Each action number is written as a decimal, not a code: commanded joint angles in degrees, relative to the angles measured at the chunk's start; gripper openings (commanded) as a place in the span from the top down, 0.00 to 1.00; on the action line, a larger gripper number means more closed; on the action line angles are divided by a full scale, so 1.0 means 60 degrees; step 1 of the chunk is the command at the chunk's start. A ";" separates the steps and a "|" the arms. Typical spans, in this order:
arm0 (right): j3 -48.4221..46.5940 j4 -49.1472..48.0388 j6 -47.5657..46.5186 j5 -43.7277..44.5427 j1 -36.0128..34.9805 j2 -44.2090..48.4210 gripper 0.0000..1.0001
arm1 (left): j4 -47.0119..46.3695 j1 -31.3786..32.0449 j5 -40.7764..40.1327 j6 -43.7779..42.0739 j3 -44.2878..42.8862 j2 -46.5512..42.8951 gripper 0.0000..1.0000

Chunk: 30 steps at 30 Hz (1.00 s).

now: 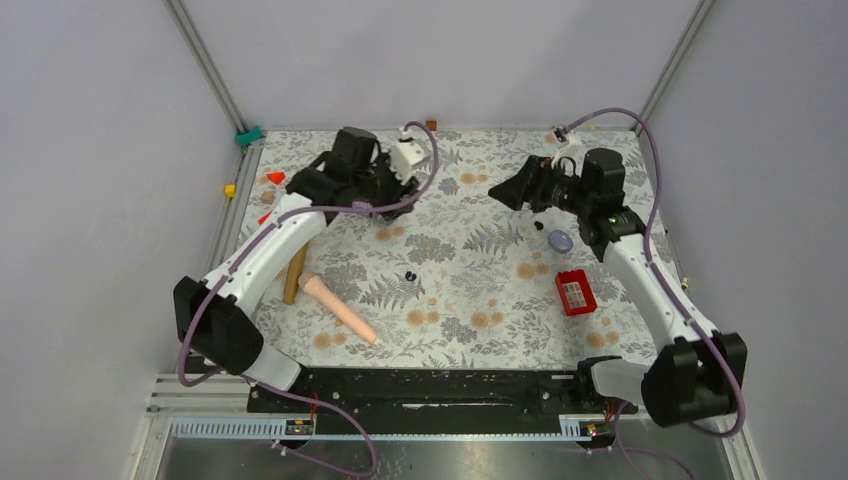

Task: Insert the wireless bluetooth earbuds into the charging case
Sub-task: Pick up the charging case at the center of the board.

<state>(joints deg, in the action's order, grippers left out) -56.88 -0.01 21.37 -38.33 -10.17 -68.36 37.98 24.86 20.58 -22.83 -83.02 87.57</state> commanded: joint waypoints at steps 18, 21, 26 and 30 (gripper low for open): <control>-0.0082 -0.1921 0.2456 0.0435 -0.1753 -0.1589 0.36 | -0.1233 0.2610 -0.0557 0.2305 -0.0468 0.0296 0.63; -0.0182 -0.1565 0.2251 0.0536 -0.1936 -0.1760 0.37 | -0.1275 0.2660 -0.0559 0.2365 -0.0430 0.0268 0.63; -0.0232 -0.1501 0.2191 0.0364 -0.2244 -0.1990 0.39 | -0.1275 0.2692 -0.0567 0.2389 -0.0428 0.0274 0.63; -0.0444 -0.1069 0.1890 0.0316 -0.2484 -0.2020 0.42 | -0.1290 0.2684 -0.0665 0.2384 -0.0403 0.0286 0.63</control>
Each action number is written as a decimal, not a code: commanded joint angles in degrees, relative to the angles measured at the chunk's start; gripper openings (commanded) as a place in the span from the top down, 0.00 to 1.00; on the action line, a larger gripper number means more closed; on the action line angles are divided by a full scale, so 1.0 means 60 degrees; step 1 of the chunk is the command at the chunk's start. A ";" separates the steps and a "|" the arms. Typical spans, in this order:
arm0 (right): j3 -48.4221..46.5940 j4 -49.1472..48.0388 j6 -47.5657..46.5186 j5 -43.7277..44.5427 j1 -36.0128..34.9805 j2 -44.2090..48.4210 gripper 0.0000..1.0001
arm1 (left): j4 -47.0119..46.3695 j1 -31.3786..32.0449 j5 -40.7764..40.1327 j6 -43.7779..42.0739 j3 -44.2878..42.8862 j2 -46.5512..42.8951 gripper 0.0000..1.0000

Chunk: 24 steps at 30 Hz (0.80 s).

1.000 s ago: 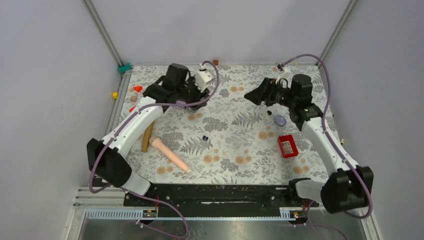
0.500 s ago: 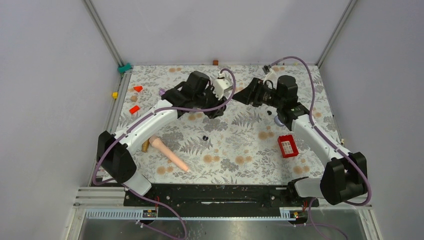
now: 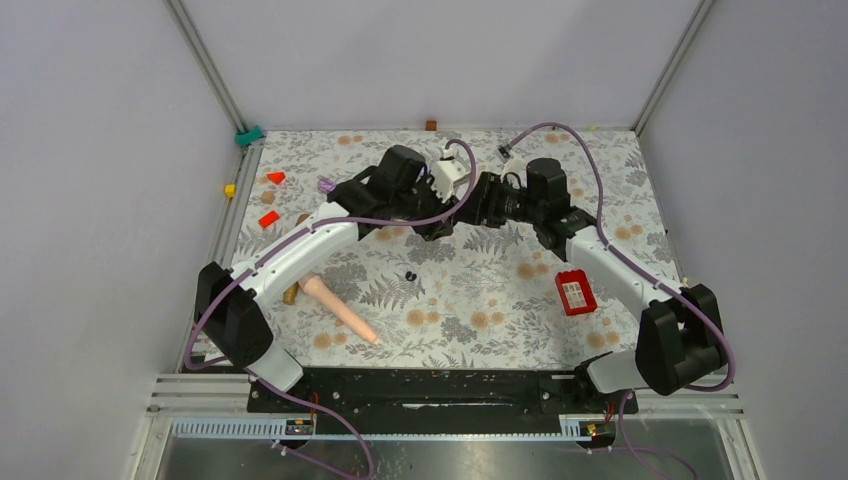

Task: Insert the wireless bluetooth earbuds into the charging case
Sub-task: Pick up the charging case at the center of the board.

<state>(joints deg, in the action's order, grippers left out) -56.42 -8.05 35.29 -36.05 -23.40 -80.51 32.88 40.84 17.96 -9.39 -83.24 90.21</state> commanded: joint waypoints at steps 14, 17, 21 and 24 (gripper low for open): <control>-0.0828 0.0480 -0.1064 -0.0119 -0.0521 -0.0262 0.81 | -0.0504 0.0041 -0.0063 0.0242 -0.0276 -0.0265 0.57; -0.0935 0.0560 -0.1262 -0.0190 -0.0524 -0.0189 0.85 | -0.0507 0.0045 -0.0065 0.0286 -0.0268 -0.0295 0.45; -0.1202 0.1024 -0.1840 -0.0303 -0.0524 0.0043 0.86 | -0.0455 -0.0043 0.0240 0.0292 -0.0228 -0.0492 0.03; -0.1439 0.1754 -0.2640 -0.0463 -0.0524 0.0296 0.87 | -0.0369 -0.0577 0.1367 0.0208 -0.0147 -0.0969 0.01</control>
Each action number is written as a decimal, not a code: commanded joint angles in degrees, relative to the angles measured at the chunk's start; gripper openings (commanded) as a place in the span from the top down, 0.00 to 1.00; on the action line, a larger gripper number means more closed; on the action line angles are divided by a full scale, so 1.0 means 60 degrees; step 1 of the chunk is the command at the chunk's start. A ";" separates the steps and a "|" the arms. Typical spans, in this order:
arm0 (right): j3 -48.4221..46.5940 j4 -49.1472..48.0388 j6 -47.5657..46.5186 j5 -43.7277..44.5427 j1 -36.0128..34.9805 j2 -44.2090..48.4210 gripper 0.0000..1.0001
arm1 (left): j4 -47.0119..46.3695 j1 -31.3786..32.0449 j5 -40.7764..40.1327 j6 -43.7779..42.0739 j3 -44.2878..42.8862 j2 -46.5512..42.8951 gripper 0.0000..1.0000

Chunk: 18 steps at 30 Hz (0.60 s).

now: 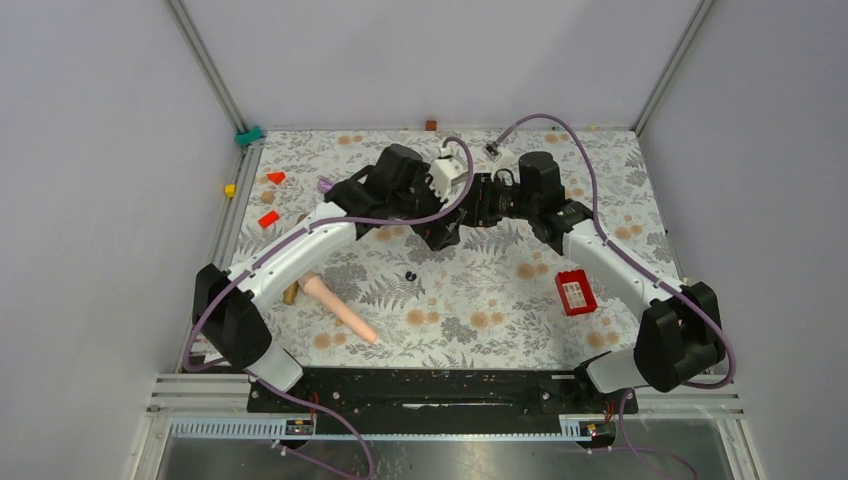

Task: Insert the wireless bluetooth earbuds into the charging case
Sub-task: Pick up the charging case at the center of the board.

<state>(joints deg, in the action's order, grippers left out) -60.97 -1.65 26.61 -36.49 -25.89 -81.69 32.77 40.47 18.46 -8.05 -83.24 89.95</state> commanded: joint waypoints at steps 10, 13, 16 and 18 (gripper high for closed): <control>-0.0792 0.1205 -0.2738 -0.2902 0.0112 0.0890 0.89 | -0.0391 -0.3274 0.7905 -0.0267 0.0271 -0.1603 0.01; -0.0924 0.1220 -0.3050 -0.3960 0.0140 0.0836 0.89 | 0.0831 -0.3065 0.8758 -0.1216 -0.0056 -0.1058 0.01; -0.0895 0.1227 -0.3474 -0.4406 0.0140 0.0892 0.89 | 0.2220 -0.2559 0.8570 -0.2354 -0.0515 -0.0523 0.01; -0.0851 0.1235 -0.3678 -0.4649 0.0148 0.0939 0.89 | 0.3007 -0.2209 0.8462 -0.3063 -0.0736 -0.0207 0.02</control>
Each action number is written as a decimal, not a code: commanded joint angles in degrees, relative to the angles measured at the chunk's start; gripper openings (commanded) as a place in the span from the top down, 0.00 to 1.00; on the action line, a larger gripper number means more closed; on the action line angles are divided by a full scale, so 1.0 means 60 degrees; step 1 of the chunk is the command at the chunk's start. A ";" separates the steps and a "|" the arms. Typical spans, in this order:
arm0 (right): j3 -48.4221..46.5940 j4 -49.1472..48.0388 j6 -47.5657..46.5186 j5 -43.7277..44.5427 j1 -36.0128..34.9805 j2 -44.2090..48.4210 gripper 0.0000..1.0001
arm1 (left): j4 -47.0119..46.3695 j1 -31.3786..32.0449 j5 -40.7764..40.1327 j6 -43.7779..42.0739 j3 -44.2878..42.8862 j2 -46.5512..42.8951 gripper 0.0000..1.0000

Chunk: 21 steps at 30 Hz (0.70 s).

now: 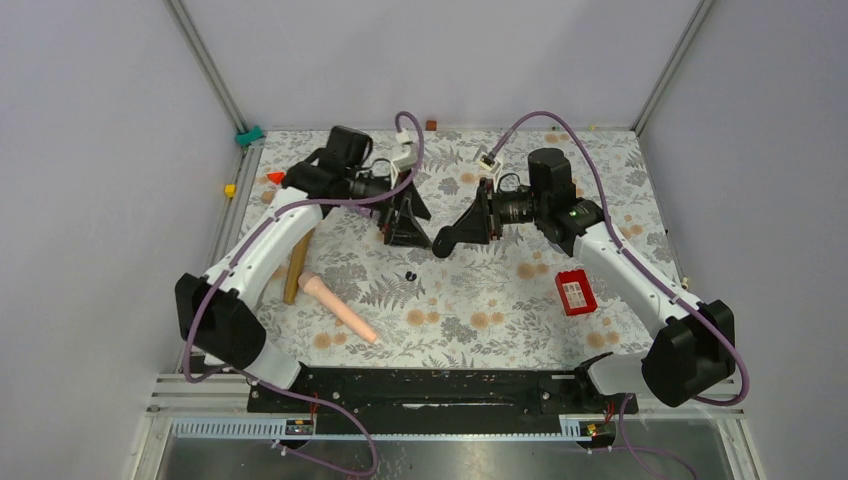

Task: Insert the wireless bluetooth earbuds into the charging case
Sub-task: Open the charging case.

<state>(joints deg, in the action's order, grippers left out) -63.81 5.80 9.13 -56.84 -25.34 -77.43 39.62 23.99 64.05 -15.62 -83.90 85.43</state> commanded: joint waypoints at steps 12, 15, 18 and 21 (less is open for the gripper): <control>-0.0494 0.1417 -0.2526 -0.1465 0.0108 0.0082 0.89 | 0.2331 0.1241 0.0856 -0.2067 -0.1064 0.1236 0.16; -0.0515 0.1510 -0.2603 -0.1523 0.0108 0.0001 0.89 | 0.2332 0.1419 0.0756 -0.2042 -0.1093 0.1321 0.19; -0.0497 0.1519 -0.2667 -0.1683 0.0108 0.0007 0.89 | 0.2332 0.1607 0.0595 -0.2031 -0.1098 0.1402 0.22; -0.0462 0.1523 -0.2731 -0.1833 0.0108 0.0076 0.89 | 0.2326 0.1776 0.0401 -0.2026 -0.1105 0.1494 0.24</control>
<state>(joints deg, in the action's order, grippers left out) -64.05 14.87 -5.17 -64.64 -24.99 -77.62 54.15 33.61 66.11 -26.57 -88.40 93.73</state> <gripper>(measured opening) 0.347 0.775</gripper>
